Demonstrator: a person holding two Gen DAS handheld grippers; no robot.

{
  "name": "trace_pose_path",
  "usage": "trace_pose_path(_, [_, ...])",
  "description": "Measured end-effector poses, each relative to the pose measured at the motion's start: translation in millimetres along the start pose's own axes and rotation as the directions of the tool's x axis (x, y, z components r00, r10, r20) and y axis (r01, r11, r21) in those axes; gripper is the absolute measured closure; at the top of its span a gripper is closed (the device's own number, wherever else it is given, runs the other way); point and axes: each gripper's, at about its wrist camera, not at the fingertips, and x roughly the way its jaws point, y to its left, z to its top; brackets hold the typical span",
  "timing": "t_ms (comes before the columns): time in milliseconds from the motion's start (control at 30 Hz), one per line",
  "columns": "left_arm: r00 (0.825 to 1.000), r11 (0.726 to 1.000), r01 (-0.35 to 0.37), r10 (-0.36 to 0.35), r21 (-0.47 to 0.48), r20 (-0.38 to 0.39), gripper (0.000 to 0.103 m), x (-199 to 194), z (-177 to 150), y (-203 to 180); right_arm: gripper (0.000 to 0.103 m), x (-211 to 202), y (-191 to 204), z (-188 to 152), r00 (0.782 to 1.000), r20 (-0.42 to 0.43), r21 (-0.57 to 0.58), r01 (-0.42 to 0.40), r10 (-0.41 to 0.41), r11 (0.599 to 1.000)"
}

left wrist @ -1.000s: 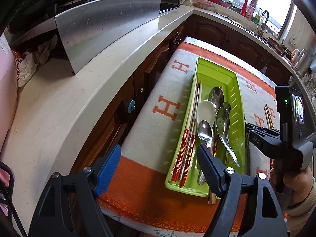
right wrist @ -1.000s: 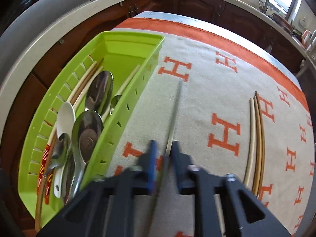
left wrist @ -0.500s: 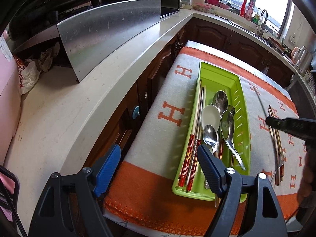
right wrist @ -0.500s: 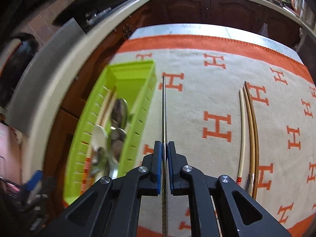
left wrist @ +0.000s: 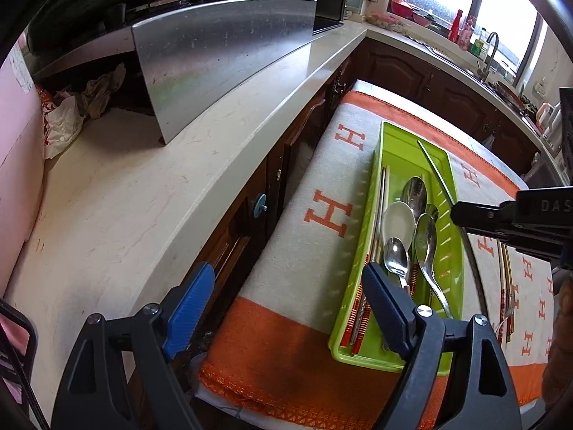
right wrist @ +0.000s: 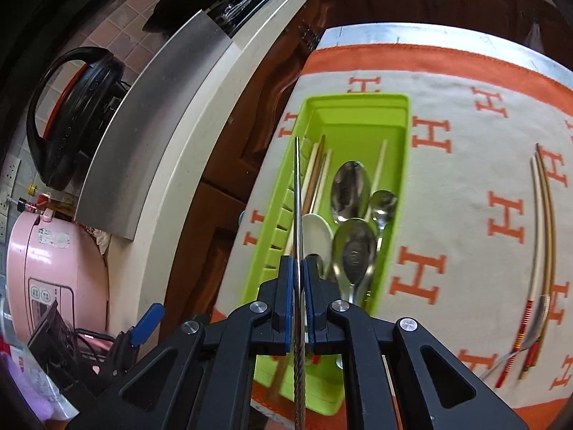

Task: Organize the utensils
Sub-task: 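Lower the twisted-handle spoon into the green tray and open the right tool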

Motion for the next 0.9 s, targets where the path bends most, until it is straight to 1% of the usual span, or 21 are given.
trace_pose_path(67, [1.0,1.0,0.002,-0.002,-0.01,-0.004,0.02,1,0,2,0.097,8,5,5,1.0,-0.006,0.012,0.005,-0.005,1.0])
trace_pose_path(133, [1.0,1.0,0.002,-0.002,-0.017,-0.01,0.02,2,0,3,0.097,16,5,10,1.0,-0.019,0.052,-0.001,0.002,0.999])
trace_pose_path(267, [1.0,1.0,0.001,-0.001,-0.009,-0.014,0.02,2,-2,2,0.095,29,-2,21,0.999,-0.018,0.114,-0.038,0.04,0.993])
trace_pose_path(333, [1.0,1.0,0.001,-0.001,-0.006,-0.016,0.02,3,-2,1,0.092,31,-4,22,0.998,-0.016,0.117,-0.059,0.061,0.991])
trace_pose_path(400, [1.0,1.0,0.001,-0.001,-0.004,-0.019,0.02,3,-2,0,0.09,32,-6,23,0.998,-0.012,0.116,-0.055,0.057,0.992])
trace_pose_path(467, [1.0,1.0,0.003,-0.003,-0.002,-0.023,0.02,4,-2,-1,0.09,33,-8,23,0.999,-0.014,0.119,-0.05,0.052,0.992])
trace_pose_path(567, [1.0,1.0,0.006,-0.006,0.001,-0.027,0.02,5,-3,-2,0.089,35,-13,19,0.999,-0.042,0.111,-0.015,0.02,0.994])
trace_pose_path(700, [0.999,1.0,0.008,-0.008,0.011,-0.032,0.02,5,-3,-5,0.089,39,-18,10,0.997,-0.078,0.094,0.002,0.006,0.996])
trace_pose_path(900, [0.999,0.999,0.011,-0.009,0.033,-0.034,0.02,3,-5,-11,0.089,37,-26,2,0.996,-0.088,0.093,0.011,-0.002,0.996])
